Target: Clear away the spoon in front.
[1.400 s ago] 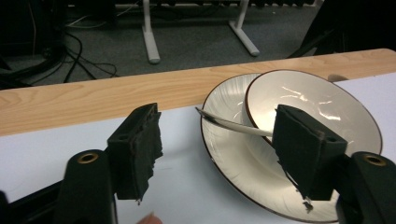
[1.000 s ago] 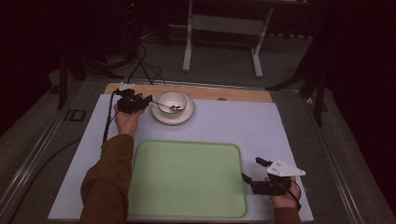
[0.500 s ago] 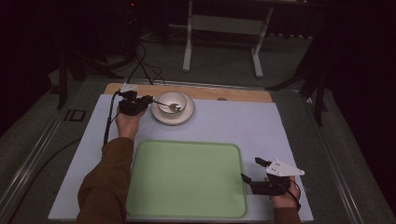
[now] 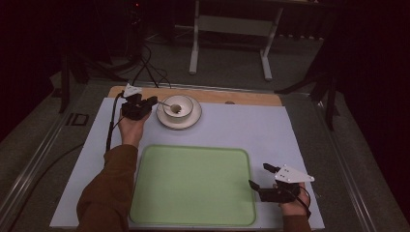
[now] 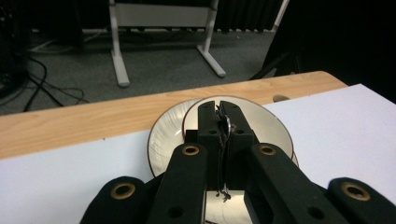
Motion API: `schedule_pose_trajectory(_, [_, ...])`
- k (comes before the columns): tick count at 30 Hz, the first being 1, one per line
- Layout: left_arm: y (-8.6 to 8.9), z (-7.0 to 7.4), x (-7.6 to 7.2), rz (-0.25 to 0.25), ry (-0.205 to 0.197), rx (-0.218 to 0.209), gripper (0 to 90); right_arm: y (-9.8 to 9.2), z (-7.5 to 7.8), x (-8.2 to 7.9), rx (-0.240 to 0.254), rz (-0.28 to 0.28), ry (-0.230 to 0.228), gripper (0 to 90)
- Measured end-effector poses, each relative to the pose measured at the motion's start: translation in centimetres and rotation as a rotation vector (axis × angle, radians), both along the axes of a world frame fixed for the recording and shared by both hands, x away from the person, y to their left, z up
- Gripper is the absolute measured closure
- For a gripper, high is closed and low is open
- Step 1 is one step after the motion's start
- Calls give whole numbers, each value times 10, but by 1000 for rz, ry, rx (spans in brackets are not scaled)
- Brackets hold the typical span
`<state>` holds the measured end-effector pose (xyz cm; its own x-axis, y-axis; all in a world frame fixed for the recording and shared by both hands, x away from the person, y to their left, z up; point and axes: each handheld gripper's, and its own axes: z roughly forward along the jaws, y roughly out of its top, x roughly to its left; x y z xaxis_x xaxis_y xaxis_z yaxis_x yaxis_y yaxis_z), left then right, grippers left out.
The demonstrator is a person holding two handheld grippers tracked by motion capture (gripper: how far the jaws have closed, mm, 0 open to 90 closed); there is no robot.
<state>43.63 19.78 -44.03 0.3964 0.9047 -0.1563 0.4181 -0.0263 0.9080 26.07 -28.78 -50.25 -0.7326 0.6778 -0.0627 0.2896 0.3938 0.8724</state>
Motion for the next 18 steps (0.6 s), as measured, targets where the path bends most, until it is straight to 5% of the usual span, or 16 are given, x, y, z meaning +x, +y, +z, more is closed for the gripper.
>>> schedule_pose_trajectory(18, [12,28,-23,-13,-52,13,882,2,1,-1,-2,3,-11,170])
